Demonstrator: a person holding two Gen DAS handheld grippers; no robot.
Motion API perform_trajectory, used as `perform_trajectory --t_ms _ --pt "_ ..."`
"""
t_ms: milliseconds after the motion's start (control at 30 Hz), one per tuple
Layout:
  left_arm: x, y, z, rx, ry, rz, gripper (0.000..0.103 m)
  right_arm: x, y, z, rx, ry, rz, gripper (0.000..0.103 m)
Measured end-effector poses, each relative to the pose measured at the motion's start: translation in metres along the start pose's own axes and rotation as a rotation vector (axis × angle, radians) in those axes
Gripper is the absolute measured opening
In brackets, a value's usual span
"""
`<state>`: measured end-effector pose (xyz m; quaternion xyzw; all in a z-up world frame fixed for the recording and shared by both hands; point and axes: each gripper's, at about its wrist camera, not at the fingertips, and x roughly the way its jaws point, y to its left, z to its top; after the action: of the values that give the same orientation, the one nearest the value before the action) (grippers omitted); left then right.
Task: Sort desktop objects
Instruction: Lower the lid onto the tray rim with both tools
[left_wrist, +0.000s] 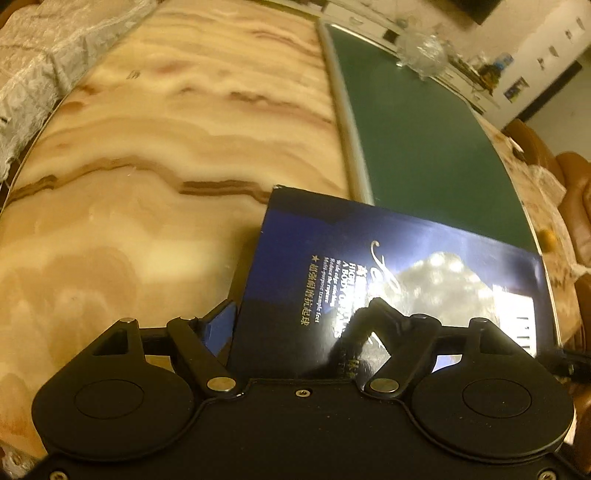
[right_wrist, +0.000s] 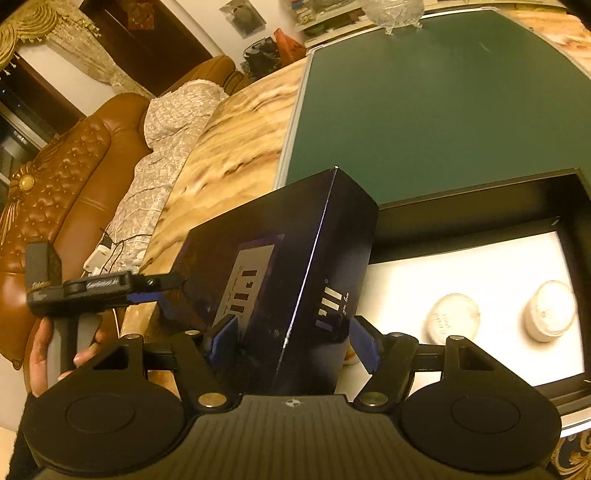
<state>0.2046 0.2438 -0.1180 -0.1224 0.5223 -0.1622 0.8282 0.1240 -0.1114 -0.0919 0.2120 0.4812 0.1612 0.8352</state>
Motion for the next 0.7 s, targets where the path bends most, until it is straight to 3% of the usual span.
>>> perform_trajectory --t_ms 367,700 --pt "-0.008 -0.094 -0.024 0.176 0.03 -0.02 0.077 -0.052 -0.047 0.009 0.022 -0.078 -0.09 0.071" --pt "0.015 -0.144 -0.038 0.216 0.071 -0.062 0.076 -0.086 -0.091 0.017 0.059 -0.135 -0.142 0.071"
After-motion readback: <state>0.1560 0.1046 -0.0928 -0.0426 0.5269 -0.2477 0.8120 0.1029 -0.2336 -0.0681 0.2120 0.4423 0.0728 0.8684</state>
